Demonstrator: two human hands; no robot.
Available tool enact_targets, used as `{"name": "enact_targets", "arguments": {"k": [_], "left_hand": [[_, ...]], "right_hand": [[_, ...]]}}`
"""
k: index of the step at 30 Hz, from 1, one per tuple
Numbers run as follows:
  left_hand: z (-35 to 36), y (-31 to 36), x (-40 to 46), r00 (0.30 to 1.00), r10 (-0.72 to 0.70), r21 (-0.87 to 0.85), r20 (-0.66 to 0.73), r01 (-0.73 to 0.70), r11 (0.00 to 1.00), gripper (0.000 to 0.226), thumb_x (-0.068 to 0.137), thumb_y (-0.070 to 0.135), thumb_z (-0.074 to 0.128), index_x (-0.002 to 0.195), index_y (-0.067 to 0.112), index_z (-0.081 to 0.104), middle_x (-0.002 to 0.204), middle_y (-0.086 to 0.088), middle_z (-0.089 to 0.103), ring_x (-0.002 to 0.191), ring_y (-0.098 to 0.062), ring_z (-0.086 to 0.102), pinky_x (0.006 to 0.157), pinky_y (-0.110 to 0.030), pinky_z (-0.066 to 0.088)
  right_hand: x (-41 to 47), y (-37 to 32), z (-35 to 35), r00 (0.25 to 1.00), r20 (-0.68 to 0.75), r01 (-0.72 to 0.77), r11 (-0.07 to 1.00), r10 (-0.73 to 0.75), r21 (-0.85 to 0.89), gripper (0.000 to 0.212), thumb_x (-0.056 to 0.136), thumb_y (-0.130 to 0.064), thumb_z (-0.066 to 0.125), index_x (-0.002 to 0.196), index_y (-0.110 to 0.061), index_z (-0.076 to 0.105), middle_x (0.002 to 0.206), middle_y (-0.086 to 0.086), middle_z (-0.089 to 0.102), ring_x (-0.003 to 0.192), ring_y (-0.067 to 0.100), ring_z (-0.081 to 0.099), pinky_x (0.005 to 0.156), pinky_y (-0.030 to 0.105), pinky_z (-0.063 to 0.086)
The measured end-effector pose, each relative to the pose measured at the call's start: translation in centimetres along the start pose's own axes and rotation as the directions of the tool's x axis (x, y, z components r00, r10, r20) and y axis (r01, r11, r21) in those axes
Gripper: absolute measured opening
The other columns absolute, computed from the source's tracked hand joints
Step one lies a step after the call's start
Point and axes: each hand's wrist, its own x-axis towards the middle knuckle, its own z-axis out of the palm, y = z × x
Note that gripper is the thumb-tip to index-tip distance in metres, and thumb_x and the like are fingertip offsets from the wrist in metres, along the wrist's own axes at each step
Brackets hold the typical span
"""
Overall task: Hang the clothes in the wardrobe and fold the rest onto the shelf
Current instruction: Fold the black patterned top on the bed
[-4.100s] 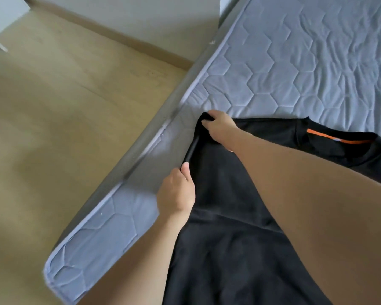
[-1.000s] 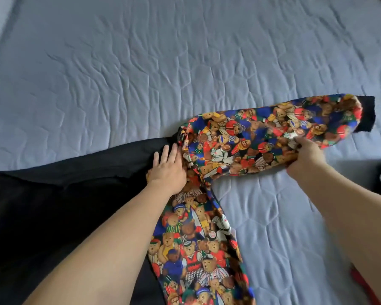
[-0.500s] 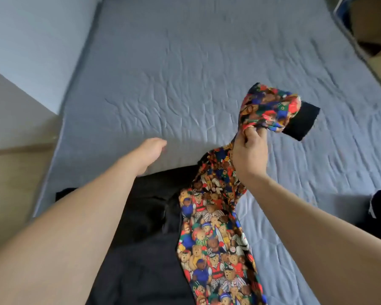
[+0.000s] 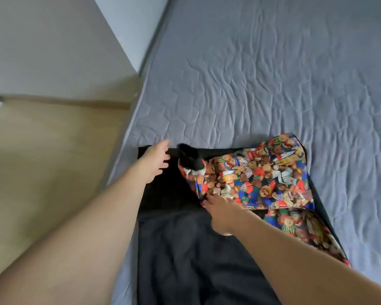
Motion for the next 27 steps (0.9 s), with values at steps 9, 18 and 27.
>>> {"name": "enact_targets", "arguments": {"k": [9, 18, 27], "left_hand": [[4.0, -10.3, 7.1, 0.932, -0.127, 0.398, -0.340, 0.265, 0.878, 0.088, 0.079, 0.058, 0.061, 0.145, 0.012, 0.026, 0.146, -0.012, 0.028, 0.133, -0.032, 0.029, 0.107, -0.042, 0.030], [-1.1, -9.9, 8.8, 0.871, 0.394, 0.533, -0.292, -0.194, 0.824, 0.025, 0.096, 0.036, 0.048, 0.088, 0.013, 0.042, 0.086, -0.005, 0.056, 0.085, -0.030, 0.059, 0.063, -0.035, 0.036], [-1.1, -9.5, 9.7, 0.807, 0.529, 0.915, -0.262, 0.034, 0.401, 0.066, 0.093, 0.060, 0.026, 0.148, 0.024, 0.020, 0.154, -0.013, 0.017, 0.142, -0.033, 0.008, 0.108, -0.065, 0.004]], "right_hand": [[2.3, 2.8, 3.5, 0.894, -0.369, -0.155, 0.947, 0.256, 0.282, 0.040, 0.098, -0.026, 0.037, 0.136, -0.018, 0.041, 0.154, 0.000, 0.025, 0.143, 0.019, 0.018, 0.118, 0.038, 0.011], [6.0, 3.2, 2.0, 0.858, -0.160, -0.438, 0.857, 0.489, 0.270, 0.062, 0.098, -0.050, 0.018, 0.150, -0.036, -0.011, 0.157, -0.009, -0.021, 0.144, 0.021, -0.021, 0.111, 0.055, -0.017], [3.5, 9.8, 2.9, 0.665, -0.082, -0.681, 0.648, 0.743, 0.341, 0.068, 0.094, -0.061, 0.017, 0.149, -0.035, -0.014, 0.157, -0.005, -0.023, 0.146, 0.021, -0.016, 0.112, 0.061, -0.003]]}}
